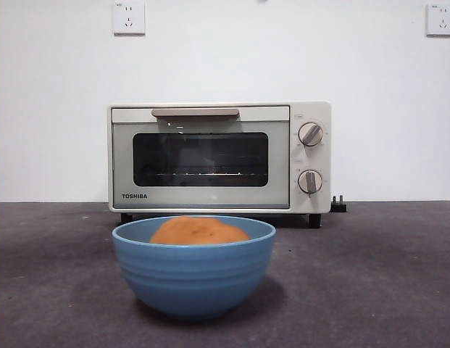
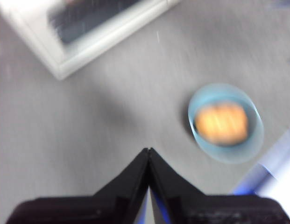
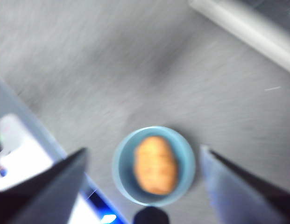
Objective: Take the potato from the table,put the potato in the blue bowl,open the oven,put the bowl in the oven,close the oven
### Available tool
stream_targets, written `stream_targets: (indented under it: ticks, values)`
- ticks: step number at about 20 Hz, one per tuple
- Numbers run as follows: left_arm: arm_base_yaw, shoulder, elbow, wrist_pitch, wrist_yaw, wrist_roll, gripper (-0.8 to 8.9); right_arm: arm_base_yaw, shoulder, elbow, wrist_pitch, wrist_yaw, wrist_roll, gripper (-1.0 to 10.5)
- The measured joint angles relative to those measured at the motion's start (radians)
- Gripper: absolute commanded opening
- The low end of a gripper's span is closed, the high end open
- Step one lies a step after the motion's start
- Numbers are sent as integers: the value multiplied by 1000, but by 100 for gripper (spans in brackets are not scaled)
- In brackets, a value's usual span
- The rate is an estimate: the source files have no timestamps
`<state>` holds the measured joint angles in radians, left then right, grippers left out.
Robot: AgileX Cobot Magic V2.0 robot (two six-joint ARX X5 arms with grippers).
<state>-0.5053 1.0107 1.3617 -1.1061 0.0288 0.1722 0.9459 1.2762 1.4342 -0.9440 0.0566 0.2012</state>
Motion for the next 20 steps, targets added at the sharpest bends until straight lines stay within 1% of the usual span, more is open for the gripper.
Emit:
stream_targets:
  ticks: [2, 4, 6, 8, 9, 10, 12, 13, 14, 16, 20]
  values:
    - [0, 86, 0, 126, 26, 20, -6, 1, -80, 0, -82, 106, 0, 89]
    - [21, 177, 0, 206, 75, 45, -6, 2, -149, 0, -186, 210, 1, 54]
    - [79, 278, 0, 294, 158, 53, -6, 1, -209, 0, -276, 268, 2, 54]
    - [152, 377, 0, 393, 303, 40, -6, 2, -271, 0, -340, 286, 19, 54]
    - [181, 416, 0, 442, 370, 14, -6, 2, -296, 0, -360, 287, 28, 54]
    - [218, 461, 0, 509, 448, -31, -6, 2, -326, 0, -383, 289, 42, 52]
    - [277, 535, 0, 637, 568, -131, -6, 2, -372, 0, -402, 305, 69, -15]
    - [294, 563, 0, 689, 593, -175, -6, 2, -394, 0, -401, 311, 77, -15]
    - [310, 590, 0, 739, 594, -219, -6, 2, -418, 0, -401, 313, 87, -15]
    - [315, 624, 1, 797, 596, -266, -6, 2, -452, -2, -408, 314, 113, -15]
    - [311, 704, 79, 801, 613, -291, -6, 2, -472, -3, -410, 328, 151, -15]
